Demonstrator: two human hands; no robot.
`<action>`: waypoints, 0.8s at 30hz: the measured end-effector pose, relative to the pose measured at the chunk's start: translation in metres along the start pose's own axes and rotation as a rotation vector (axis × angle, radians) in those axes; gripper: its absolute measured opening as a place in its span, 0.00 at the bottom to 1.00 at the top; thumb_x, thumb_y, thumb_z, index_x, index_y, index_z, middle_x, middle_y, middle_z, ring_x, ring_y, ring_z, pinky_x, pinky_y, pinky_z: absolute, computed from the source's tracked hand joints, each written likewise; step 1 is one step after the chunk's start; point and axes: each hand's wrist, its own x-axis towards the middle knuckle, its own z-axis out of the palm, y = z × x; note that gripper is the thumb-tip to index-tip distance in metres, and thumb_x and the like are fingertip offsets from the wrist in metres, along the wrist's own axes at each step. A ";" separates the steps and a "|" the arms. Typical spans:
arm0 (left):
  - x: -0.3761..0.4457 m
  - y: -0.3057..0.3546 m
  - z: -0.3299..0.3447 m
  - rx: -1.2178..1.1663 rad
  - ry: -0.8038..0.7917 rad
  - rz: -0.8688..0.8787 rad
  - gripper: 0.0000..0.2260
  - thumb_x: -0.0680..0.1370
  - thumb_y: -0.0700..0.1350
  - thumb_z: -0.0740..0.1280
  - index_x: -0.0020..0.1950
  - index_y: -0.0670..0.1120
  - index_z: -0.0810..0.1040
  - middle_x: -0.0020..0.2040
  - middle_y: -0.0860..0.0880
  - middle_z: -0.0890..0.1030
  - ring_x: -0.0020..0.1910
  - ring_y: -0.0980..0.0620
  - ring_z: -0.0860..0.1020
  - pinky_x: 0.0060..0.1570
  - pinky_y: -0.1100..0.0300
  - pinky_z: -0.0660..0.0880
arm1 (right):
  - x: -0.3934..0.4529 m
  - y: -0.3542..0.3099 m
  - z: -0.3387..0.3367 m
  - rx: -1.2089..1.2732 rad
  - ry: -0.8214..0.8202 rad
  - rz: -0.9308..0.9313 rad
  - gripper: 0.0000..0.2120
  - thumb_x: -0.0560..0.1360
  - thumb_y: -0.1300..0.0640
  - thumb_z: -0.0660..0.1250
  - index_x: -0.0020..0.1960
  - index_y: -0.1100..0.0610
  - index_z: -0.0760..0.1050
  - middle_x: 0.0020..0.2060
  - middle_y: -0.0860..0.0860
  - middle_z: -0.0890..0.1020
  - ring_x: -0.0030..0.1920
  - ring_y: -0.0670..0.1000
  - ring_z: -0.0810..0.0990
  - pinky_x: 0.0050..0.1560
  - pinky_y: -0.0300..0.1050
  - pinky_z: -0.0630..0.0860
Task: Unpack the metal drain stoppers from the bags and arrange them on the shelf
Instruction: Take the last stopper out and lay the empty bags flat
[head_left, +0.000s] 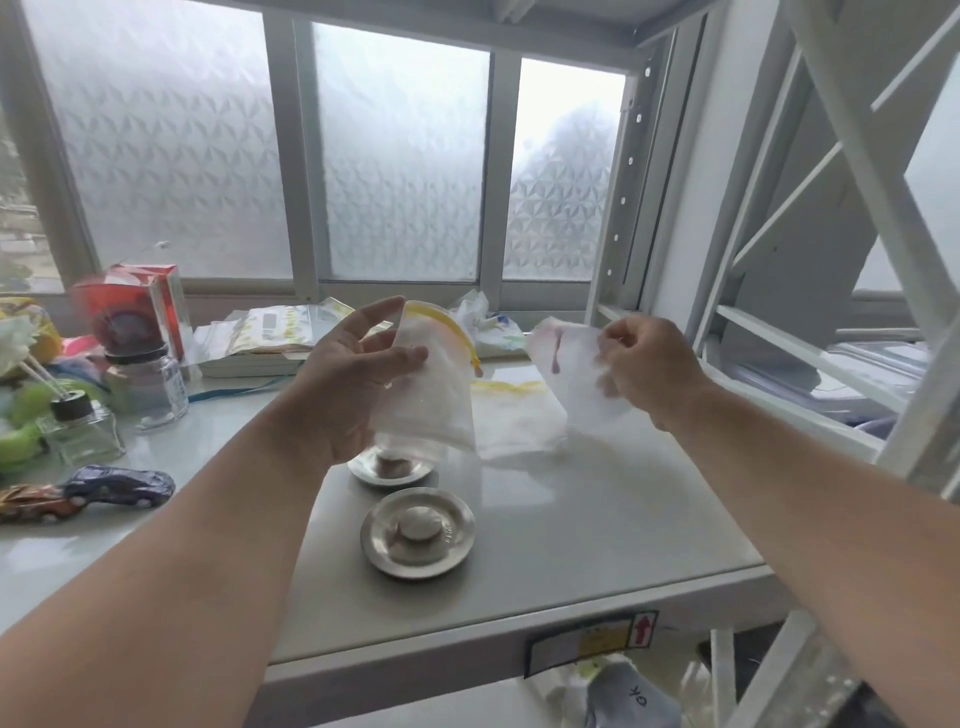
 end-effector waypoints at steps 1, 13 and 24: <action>0.000 0.000 -0.001 -0.002 0.000 0.004 0.26 0.80 0.32 0.73 0.76 0.51 0.79 0.57 0.47 0.88 0.46 0.48 0.87 0.41 0.51 0.87 | 0.008 0.003 -0.003 0.100 0.006 0.126 0.06 0.80 0.59 0.66 0.45 0.53 0.80 0.48 0.57 0.87 0.37 0.56 0.86 0.41 0.52 0.85; 0.003 -0.005 0.000 0.015 -0.043 -0.003 0.29 0.78 0.33 0.76 0.78 0.49 0.77 0.59 0.45 0.88 0.51 0.45 0.88 0.44 0.51 0.87 | -0.016 0.005 -0.003 -0.432 0.034 -0.002 0.11 0.75 0.53 0.67 0.53 0.56 0.83 0.53 0.55 0.85 0.55 0.59 0.82 0.57 0.50 0.79; -0.038 0.026 0.061 0.068 -0.117 -0.010 0.11 0.84 0.35 0.69 0.67 0.39 0.81 0.43 0.45 0.89 0.37 0.48 0.89 0.33 0.54 0.85 | -0.083 -0.064 0.014 0.775 -0.661 0.382 0.13 0.80 0.55 0.73 0.61 0.60 0.80 0.49 0.60 0.85 0.45 0.57 0.87 0.50 0.53 0.86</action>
